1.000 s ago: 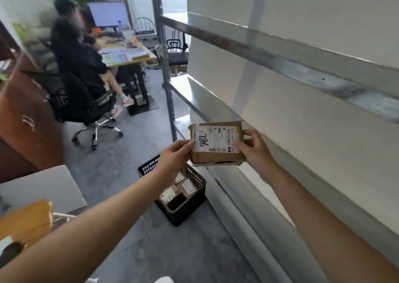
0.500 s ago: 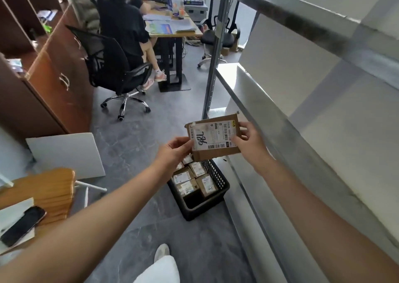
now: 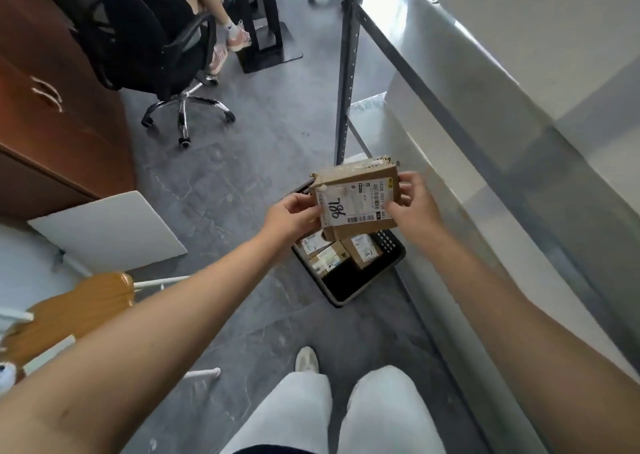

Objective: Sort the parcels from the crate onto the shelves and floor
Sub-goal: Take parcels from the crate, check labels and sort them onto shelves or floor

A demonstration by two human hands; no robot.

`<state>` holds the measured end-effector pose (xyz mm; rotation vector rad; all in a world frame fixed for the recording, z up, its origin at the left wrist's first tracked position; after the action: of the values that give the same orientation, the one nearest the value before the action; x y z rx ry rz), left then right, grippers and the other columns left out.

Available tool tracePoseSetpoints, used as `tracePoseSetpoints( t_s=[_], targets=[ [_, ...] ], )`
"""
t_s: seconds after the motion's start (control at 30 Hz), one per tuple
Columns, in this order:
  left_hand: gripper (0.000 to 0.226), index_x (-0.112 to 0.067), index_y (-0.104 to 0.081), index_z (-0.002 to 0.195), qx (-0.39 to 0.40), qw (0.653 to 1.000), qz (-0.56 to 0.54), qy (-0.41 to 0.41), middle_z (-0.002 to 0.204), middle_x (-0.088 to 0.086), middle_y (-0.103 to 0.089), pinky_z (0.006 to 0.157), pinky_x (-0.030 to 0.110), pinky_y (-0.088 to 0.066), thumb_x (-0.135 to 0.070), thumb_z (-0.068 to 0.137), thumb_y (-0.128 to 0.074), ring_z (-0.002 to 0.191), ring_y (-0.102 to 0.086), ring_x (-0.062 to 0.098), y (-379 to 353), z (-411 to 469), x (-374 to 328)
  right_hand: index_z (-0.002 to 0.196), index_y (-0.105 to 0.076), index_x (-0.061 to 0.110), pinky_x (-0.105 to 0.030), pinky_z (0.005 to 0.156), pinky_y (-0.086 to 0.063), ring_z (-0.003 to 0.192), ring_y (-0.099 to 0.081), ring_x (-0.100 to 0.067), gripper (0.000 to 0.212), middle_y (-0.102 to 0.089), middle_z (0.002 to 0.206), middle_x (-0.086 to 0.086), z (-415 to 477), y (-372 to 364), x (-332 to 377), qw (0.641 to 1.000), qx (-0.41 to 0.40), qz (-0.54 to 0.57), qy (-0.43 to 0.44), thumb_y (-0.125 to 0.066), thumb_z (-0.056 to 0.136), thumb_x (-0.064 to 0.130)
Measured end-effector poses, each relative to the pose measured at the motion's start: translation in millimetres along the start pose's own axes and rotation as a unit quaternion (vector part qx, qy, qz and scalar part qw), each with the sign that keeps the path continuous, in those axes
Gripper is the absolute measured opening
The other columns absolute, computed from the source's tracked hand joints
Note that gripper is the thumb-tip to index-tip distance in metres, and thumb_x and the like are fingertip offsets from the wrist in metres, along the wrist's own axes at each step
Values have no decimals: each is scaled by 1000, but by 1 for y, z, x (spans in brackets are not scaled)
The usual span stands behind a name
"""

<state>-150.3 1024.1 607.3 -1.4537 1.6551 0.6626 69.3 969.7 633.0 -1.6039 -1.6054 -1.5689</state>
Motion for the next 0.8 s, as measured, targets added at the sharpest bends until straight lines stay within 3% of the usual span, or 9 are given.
tracePoseSetpoints(
  t_s=[0.1,0.17,0.23,0.33,0.43,0.5,0.7,0.8],
  targets=[
    [14,-7,-60,93,-1,1000,12,28,100,13,-67,90,42,-57,1,86,-69,102,-66,32,-11,39,28,129,-34,38,-26,65,-60,93,-63,-8,54,-55,103,15,32,-11,-36,999,13,-29,-22,-60,93,6],
    [19,-8,-56,94,-7,998,17,53,98,12,-66,84,41,-59,4,86,-68,95,-68,27,-18,69,54,134,-21,52,-37,75,-61,97,-62,-12,75,-54,110,12,57,-20,-63,998,31,-53,-33,-64,90,9],
    [26,-12,-52,94,-23,997,21,78,100,13,-64,81,41,-60,8,86,-65,91,-67,24,-24,102,84,138,-12,56,-36,79,-60,104,-59,-11,86,-50,119,7,88,-31,-97,996,56,-55,-43,-65,90,8],
    [47,-22,-48,115,-36,995,47,84,100,14,-67,76,41,-61,10,86,-63,91,-69,23,-31,150,131,143,-11,52,-18,64,-53,91,-57,-1,85,-49,117,9,130,-52,-152,991,91,-85,-39,-62,93,5],
    [67,-35,-43,133,-33,992,64,108,87,4,-70,60,27,-58,13,88,-58,76,-71,11,-36,194,189,142,-14,56,-42,81,-58,100,-62,-15,88,-54,125,2,167,-79,-211,986,117,-118,-31,-63,90,5],
    [62,-29,-48,138,-35,987,71,137,94,7,-68,63,26,-58,10,90,-57,81,-70,13,-35,221,234,142,-17,58,-46,87,-56,105,-61,-17,87,-51,130,-1,187,-99,-255,981,138,-132,-39,-62,90,5],
    [47,-24,-58,134,-95,968,61,226,107,11,-67,79,36,-60,1,94,-58,94,-68,24,-18,279,371,146,-19,55,-28,92,-47,115,-57,-13,81,-55,135,5,234,-157,-381,952,232,-178,-92,-62,93,11],
    [48,-23,-55,138,-116,952,67,274,115,9,-63,81,40,-59,-2,94,-58,97,-67,24,-13,301,430,148,-15,55,-37,97,-51,115,-59,-18,81,-54,139,0,252,-182,-425,931,266,-218,-123,-61,95,16]
  ],
)
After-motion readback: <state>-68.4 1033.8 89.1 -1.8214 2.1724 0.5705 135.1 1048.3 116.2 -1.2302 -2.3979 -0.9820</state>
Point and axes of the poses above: each hand's wrist, its own z-axis towards the middle knuckle, its own y-axis out of the back of the hand, x = y × z, the point moved 6 cm from there along z, towards the middle knuckle
